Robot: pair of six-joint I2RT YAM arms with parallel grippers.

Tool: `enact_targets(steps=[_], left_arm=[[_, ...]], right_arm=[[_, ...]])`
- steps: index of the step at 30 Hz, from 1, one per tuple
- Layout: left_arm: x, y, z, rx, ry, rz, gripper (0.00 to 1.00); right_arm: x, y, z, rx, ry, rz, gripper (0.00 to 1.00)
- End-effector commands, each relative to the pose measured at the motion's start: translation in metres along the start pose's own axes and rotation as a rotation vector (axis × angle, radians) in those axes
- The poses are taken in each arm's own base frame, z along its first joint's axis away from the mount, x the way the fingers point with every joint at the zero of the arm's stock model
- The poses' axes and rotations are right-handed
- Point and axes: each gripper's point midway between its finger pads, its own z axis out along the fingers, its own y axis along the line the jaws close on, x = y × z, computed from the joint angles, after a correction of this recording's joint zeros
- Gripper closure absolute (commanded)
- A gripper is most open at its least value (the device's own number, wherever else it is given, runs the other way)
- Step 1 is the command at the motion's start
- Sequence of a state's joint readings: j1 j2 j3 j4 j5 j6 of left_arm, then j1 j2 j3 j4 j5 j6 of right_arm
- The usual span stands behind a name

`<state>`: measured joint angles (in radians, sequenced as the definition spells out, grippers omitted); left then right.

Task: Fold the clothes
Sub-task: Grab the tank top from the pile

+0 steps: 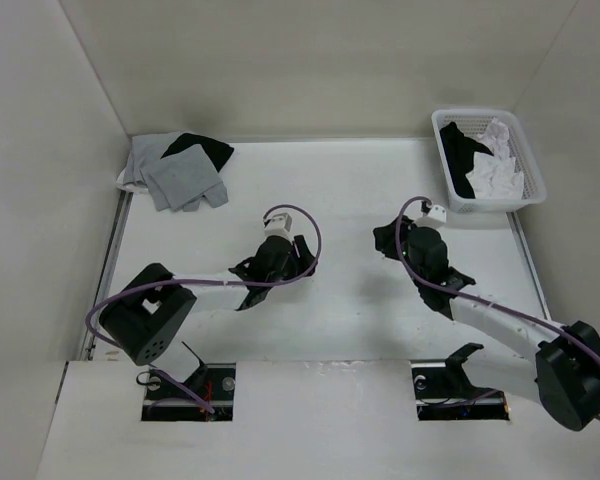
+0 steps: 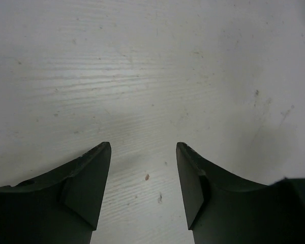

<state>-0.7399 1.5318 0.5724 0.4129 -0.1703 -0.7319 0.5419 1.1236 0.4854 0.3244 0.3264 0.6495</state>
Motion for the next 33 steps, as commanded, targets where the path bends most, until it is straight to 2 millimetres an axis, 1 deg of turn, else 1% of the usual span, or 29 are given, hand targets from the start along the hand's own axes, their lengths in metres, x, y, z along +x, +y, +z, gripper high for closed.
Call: enact_targets(steps=[1,3,5,6,7,8,9,10,12,13,14,15,16,17,18,19,20,22,23,24,25,26,27,28,29,30,33], left_arm=[[-0.009,-0.035,-0.006,0.129,-0.033,0.014,0.46],[-0.004,-0.047,-0.007,0.162,-0.017,0.031,0.46],[0.002,-0.054,-0.007,0.182,0.0,0.051,0.47],[0.008,-0.058,-0.009,0.194,0.012,0.058,0.47],[0.015,-0.063,-0.011,0.215,0.011,0.073,0.47],[0.016,-0.067,-0.012,0.23,0.009,0.079,0.47],[0.017,-0.068,-0.013,0.239,0.009,0.081,0.47],[0.018,-0.075,-0.015,0.267,0.009,0.086,0.48],[0.018,-0.081,-0.02,0.297,0.0,0.1,0.49],[0.019,-0.081,-0.022,0.302,-0.003,0.104,0.49],[0.018,-0.081,-0.025,0.306,-0.007,0.104,0.49],[0.017,-0.081,-0.026,0.309,-0.013,0.103,0.49],[0.015,-0.082,-0.028,0.315,-0.022,0.101,0.49],[0.014,-0.083,-0.029,0.32,-0.028,0.1,0.49],[0.014,-0.083,-0.029,0.329,-0.032,0.095,0.49],[0.014,-0.083,-0.03,0.329,-0.031,0.093,0.49],[0.014,-0.083,-0.03,0.33,-0.03,0.092,0.49],[0.013,-0.083,-0.031,0.332,-0.033,0.093,0.49],[0.01,-0.081,-0.03,0.325,-0.042,0.091,0.49],[0.01,-0.08,-0.03,0.325,-0.042,0.091,0.49],[0.009,-0.079,-0.029,0.321,-0.043,0.085,0.49],[0.008,-0.076,-0.028,0.315,-0.043,0.079,0.49],[0.008,-0.075,-0.027,0.311,-0.042,0.077,0.49],[0.009,-0.075,-0.027,0.313,-0.038,0.076,0.49],[0.009,-0.076,-0.026,0.315,-0.036,0.075,0.49],[0.01,-0.076,-0.026,0.316,-0.035,0.075,0.49],[0.011,-0.076,-0.024,0.316,-0.031,0.074,0.49]], right_arm=[[-0.053,0.021,-0.01,-0.02,-0.108,0.002,0.6],[-0.071,0.021,-0.018,-0.006,-0.134,0.0,0.68],[-0.094,0.02,-0.027,0.014,-0.172,-0.005,0.79],[-0.109,0.014,-0.03,0.045,-0.198,-0.007,0.86],[-0.135,0.0,-0.031,0.117,-0.234,0.003,0.92],[-0.146,-0.008,-0.03,0.156,-0.244,0.007,0.94],[-0.161,-0.021,-0.027,0.21,-0.261,0.014,0.97],[-0.181,-0.042,-0.02,0.285,-0.275,0.036,0.99],[-0.208,-0.067,-0.007,0.371,-0.301,0.06,1.0],[-0.21,-0.071,-0.005,0.383,-0.303,0.063,1.0],[-0.226,-0.089,0.007,0.435,-0.321,0.082,1.0],[-0.233,-0.099,0.014,0.462,-0.329,0.091,1.0],[-0.241,-0.114,0.025,0.499,-0.33,0.102,1.0],[-0.251,-0.127,0.034,0.526,-0.335,0.115,0.99],[-0.268,-0.152,0.053,0.576,-0.335,0.122,0.97],[-0.272,-0.161,0.06,0.592,-0.326,0.122,0.95],[-0.282,-0.184,0.073,0.641,-0.315,0.122,0.9],[-0.289,-0.214,0.09,0.699,-0.287,0.117,0.8],[-0.287,-0.24,0.101,0.744,-0.254,0.112,0.73],[-0.285,-0.244,0.103,0.751,-0.248,0.112,0.72],[-0.28,-0.264,0.11,0.78,-0.224,0.114,0.68],[-0.273,-0.278,0.116,0.795,-0.2,0.113,0.65],[-0.268,-0.291,0.119,0.809,-0.186,0.113,0.63],[-0.265,-0.298,0.121,0.819,-0.179,0.116,0.61],[-0.258,-0.318,0.123,0.843,-0.159,0.134,0.57],[-0.249,-0.331,0.126,0.851,-0.134,0.151,0.56],[-0.236,-0.351,0.129,0.868,-0.101,0.177,0.53]])
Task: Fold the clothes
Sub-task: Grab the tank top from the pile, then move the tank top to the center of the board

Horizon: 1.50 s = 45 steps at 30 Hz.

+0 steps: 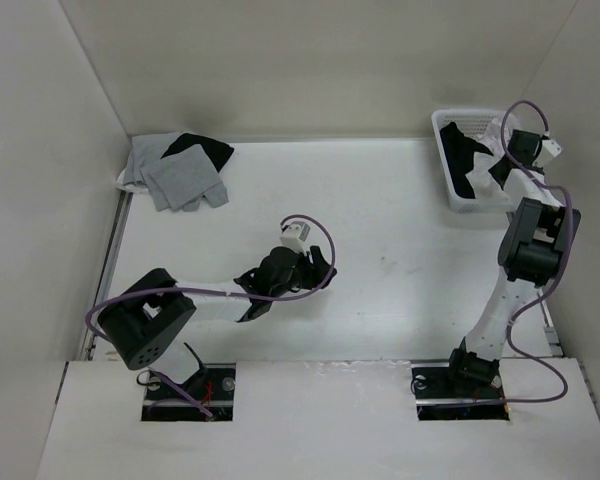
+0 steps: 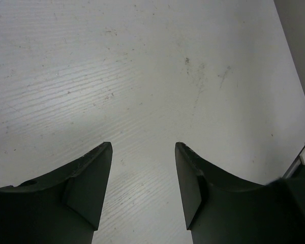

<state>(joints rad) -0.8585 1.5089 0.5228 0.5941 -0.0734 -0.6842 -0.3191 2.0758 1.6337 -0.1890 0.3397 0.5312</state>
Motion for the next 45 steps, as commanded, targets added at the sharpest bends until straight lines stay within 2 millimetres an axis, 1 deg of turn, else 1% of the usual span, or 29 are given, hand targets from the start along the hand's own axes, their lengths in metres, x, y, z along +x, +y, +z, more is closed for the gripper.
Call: enact_targets(steps=[1,4,5,7,9,10,12,14,18,19,20,21,22,23,24,25,28,30,33,34,35,36,37,38,39,41,42,44,45], left_arm=[[-0.013,-0.013,-0.001,0.057,-0.043,-0.006,0.49],[-0.014,-0.01,0.0,0.052,-0.043,-0.016,0.49],[-0.016,-0.009,0.0,0.052,-0.047,-0.019,0.49],[-0.016,-0.007,0.0,0.052,-0.049,-0.025,0.49],[-0.018,-0.005,0.0,0.051,-0.054,-0.033,0.49],[-0.018,-0.005,0.0,0.051,-0.054,-0.033,0.49],[-0.019,-0.005,0.0,0.05,-0.055,-0.034,0.49],[-0.018,-0.005,0.0,0.052,-0.053,-0.035,0.49],[-0.018,-0.005,0.0,0.055,-0.05,-0.045,0.49],[-0.018,-0.004,0.0,0.053,-0.052,-0.049,0.49],[-0.019,-0.003,-0.001,0.051,-0.055,-0.052,0.5],[-0.02,-0.002,-0.001,0.05,-0.058,-0.056,0.5],[-0.02,-0.002,-0.002,0.05,-0.06,-0.057,0.5],[-0.022,-0.001,-0.003,0.05,-0.066,-0.06,0.5],[-0.023,0.0,-0.004,0.048,-0.069,-0.061,0.5],[-0.024,0.002,-0.005,0.046,-0.073,-0.066,0.5],[-0.028,0.006,-0.007,0.039,-0.087,-0.079,0.51],[-0.033,0.01,-0.009,0.033,-0.1,-0.085,0.51],[-0.044,0.024,-0.015,-0.004,-0.144,-0.111,0.51],[-0.048,0.03,-0.017,-0.02,-0.163,-0.128,0.51],[-0.049,0.033,-0.018,-0.027,-0.169,-0.135,0.51],[-0.053,0.039,-0.022,-0.04,-0.188,-0.156,0.51],[-0.058,0.045,-0.026,-0.053,-0.209,-0.171,0.52],[-0.062,0.05,-0.03,-0.066,-0.232,-0.185,0.52],[-0.065,0.054,-0.033,-0.075,-0.246,-0.192,0.52],[-0.076,0.063,-0.042,-0.102,-0.295,-0.209,0.52],[-0.078,0.065,-0.044,-0.108,-0.306,-0.213,0.52],[-0.093,0.075,-0.057,-0.128,-0.366,-0.235,0.52],[-0.097,0.077,-0.06,-0.132,-0.38,-0.24,0.52]], right_arm=[[-0.002,-0.009,0.017,0.005,0.027,0.002,0.52],[0.011,-0.015,0.028,0.02,0.054,-0.001,0.52],[0.02,-0.016,0.034,0.016,0.075,-0.002,0.57],[0.027,-0.017,0.038,0.015,0.1,0.008,0.76],[0.017,-0.017,0.031,0.014,0.075,0.054,0.97],[0.013,-0.016,0.028,0.005,0.063,0.067,0.99],[-0.02,-0.005,0.005,-0.078,-0.041,0.125,1.0],[-0.059,0.009,-0.03,-0.168,-0.139,0.164,1.0],[-0.116,0.028,-0.106,-0.296,-0.278,0.212,1.0],[-0.124,0.038,-0.13,-0.348,-0.308,0.222,1.0],[-0.127,0.043,-0.144,-0.378,-0.324,0.227,1.0],[-0.13,0.055,-0.171,-0.438,-0.348,0.232,1.0],[-0.131,0.06,-0.182,-0.461,-0.355,0.235,1.0],[-0.132,0.067,-0.207,-0.506,-0.373,0.243,1.0],[-0.131,0.074,-0.238,-0.564,-0.389,0.255,1.0],[-0.128,0.078,-0.257,-0.597,-0.399,0.253,1.0],[-0.121,0.079,-0.29,-0.642,-0.411,0.257,1.0],[-0.11,0.079,-0.319,-0.705,-0.386,0.262,1.0],[-0.087,0.095,-0.381,-0.873,-0.349,0.247,1.0],[-0.075,0.101,-0.411,-0.95,-0.334,0.232,1.0],[-0.072,0.102,-0.422,-0.974,-0.331,0.226,1.0],[-0.059,0.105,-0.459,-1.065,-0.316,0.206,1.0],[-0.053,0.105,-0.475,-1.099,-0.309,0.198,1.0],[-0.045,0.103,-0.5,-1.152,-0.296,0.188,1.0],[-0.04,0.102,-0.513,-1.182,-0.287,0.182,1.0],[-0.024,0.097,-0.558,-1.282,-0.24,0.155,1.0],[-0.02,0.096,-0.569,-1.308,-0.227,0.151,1.0],[-0.005,0.092,-0.608,-1.392,-0.176,0.127,1.0],[-0.001,0.091,-0.614,-1.404,-0.167,0.12,1.0]])
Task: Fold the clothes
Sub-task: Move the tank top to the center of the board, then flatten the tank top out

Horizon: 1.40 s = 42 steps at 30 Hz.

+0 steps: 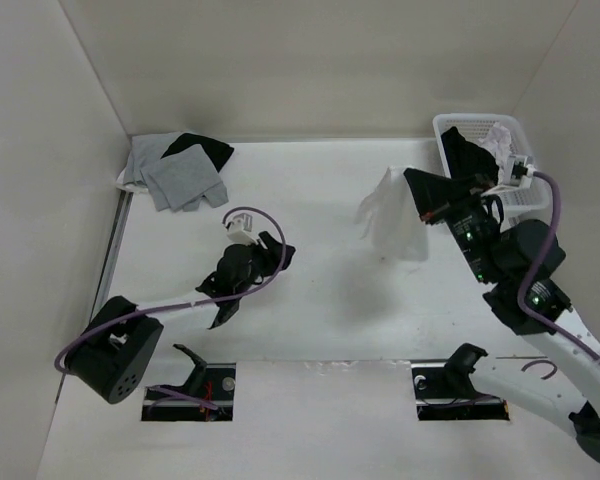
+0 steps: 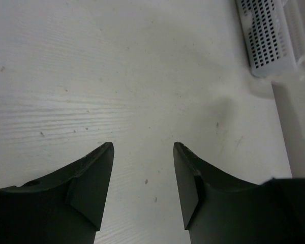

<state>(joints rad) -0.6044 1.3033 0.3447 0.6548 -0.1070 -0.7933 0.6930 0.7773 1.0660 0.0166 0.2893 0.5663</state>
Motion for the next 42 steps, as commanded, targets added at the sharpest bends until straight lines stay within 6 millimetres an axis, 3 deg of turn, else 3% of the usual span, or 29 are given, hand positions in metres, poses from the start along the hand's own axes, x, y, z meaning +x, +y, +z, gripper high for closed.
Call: enact_targets(steps=[1,5,8,11,12,15,17,19,21,23,26,28,30,32,35,39,42], left_arm=[[-0.044,-0.004,-0.012,0.019,-0.149,-0.058,0.52],[-0.071,0.012,-0.026,-0.018,-0.228,-0.098,0.52],[-0.094,0.037,-0.042,-0.079,-0.311,-0.154,0.52],[-0.102,0.056,-0.05,-0.128,-0.351,-0.185,0.52],[-0.102,0.06,-0.05,-0.141,-0.352,-0.192,0.52],[-0.097,0.064,-0.044,-0.162,-0.328,-0.184,0.52],[-0.09,0.066,-0.038,-0.173,-0.295,-0.173,0.52],[-0.079,0.066,-0.032,-0.18,-0.254,-0.147,0.53],[-0.066,0.065,-0.028,-0.189,-0.211,-0.108,0.56],[-0.052,0.062,-0.024,-0.194,-0.157,-0.064,0.6],[-0.025,0.058,-0.022,-0.212,-0.062,0.013,0.68],[-0.009,0.057,-0.024,-0.23,0.003,0.067,0.68],[0.004,0.053,-0.028,-0.229,0.064,0.104,0.69],[0.021,0.045,-0.036,-0.211,0.123,0.138,0.7],[0.042,0.027,-0.055,-0.17,0.185,0.198,0.71],[0.059,0.001,-0.074,-0.121,0.197,0.303,0.7],[0.07,-0.024,-0.07,-0.085,0.207,0.383,0.64]], right_arm=[[0.002,0.039,-0.016,-0.048,0.012,-0.014,1.0],[0.036,0.051,-0.014,-0.069,0.091,-0.037,0.99],[0.098,0.011,0.015,0.007,0.188,-0.053,0.98],[0.153,-0.055,0.048,0.103,0.281,0.001,0.98],[0.176,-0.086,0.065,0.134,0.316,0.025,0.97],[0.213,-0.161,0.105,0.212,0.376,0.055,0.87],[0.221,-0.2,0.123,0.276,0.397,0.08,0.77],[0.217,-0.221,0.125,0.334,0.39,0.115,0.68],[0.21,-0.221,0.118,0.336,0.372,0.107,0.62],[0.217,-0.216,0.101,0.334,0.391,0.087,0.61],[0.245,-0.213,0.059,0.349,0.48,0.061,0.79],[0.278,-0.215,0.018,0.38,0.587,0.047,0.91],[0.3,-0.216,-0.015,0.409,0.662,0.032,0.93],[0.316,-0.215,-0.049,0.446,0.718,0.005,0.93],[0.324,-0.21,-0.089,0.489,0.746,-0.027,0.83],[0.324,-0.2,-0.111,0.487,0.773,-0.071,0.73],[0.326,-0.194,-0.107,0.455,0.793,-0.106,0.65]])
